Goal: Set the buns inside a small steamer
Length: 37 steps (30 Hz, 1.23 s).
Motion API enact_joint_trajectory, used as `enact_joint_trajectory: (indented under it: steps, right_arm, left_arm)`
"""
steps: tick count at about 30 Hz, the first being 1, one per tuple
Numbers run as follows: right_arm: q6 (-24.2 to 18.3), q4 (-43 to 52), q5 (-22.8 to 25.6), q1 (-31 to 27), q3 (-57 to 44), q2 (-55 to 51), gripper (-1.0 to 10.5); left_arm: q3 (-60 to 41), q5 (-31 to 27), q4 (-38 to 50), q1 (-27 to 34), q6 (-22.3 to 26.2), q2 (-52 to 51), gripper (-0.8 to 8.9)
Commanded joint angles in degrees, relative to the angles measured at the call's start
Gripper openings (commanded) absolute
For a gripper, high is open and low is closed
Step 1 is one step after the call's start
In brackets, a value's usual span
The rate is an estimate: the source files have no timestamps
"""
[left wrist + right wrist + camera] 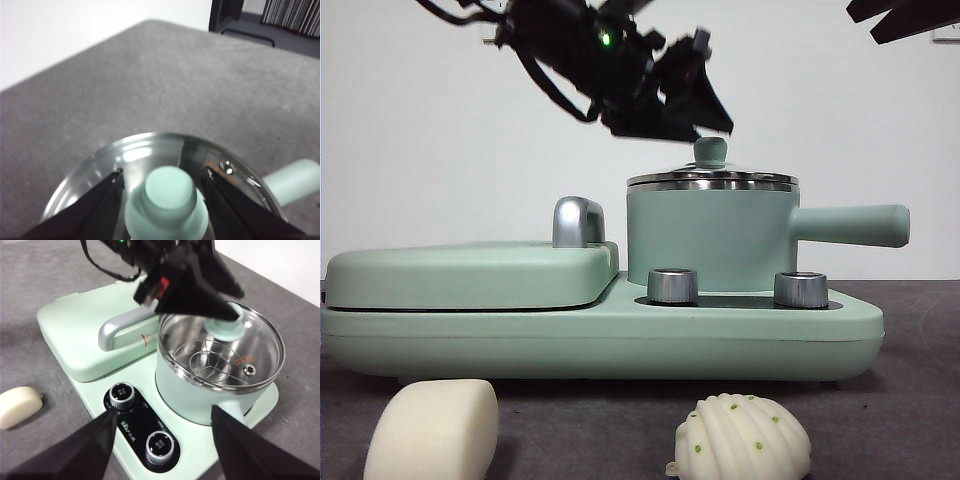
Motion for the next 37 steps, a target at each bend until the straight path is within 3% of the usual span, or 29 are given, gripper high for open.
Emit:
enact_joint_trajectory:
  steps: [1,22,24,28,37]
  right_arm:
    - [1.0,0.3,0.1,0.3,0.9,0.3,3.0]
    - [1.0,0.3,0.4,0.3,0.9,0.3,3.0]
    - [1.0,0.3,0.4,0.3,0.9,0.3,3.0]
    - [1.0,0.3,0.8,0.3,0.9,0.3,3.0]
    - [1.0,0.3,1.7,0.3,0.9,0.3,3.0]
  left_arm:
    - [1.5,-0.1,0.2,-0.5,0.2,1.9,2.54]
    - [1.5,-0.1,0.2,-0.5,3.2,2.6,2.41]
    - [1.5,-0.1,0.2,-0.5,3.2,2.6,1.98]
    - [1.5,-0.1,0.2,-0.5,3.0,2.6,0.14]
    - [1.6,0.0,0.0,-0.5,3.0,2.5,0.07]
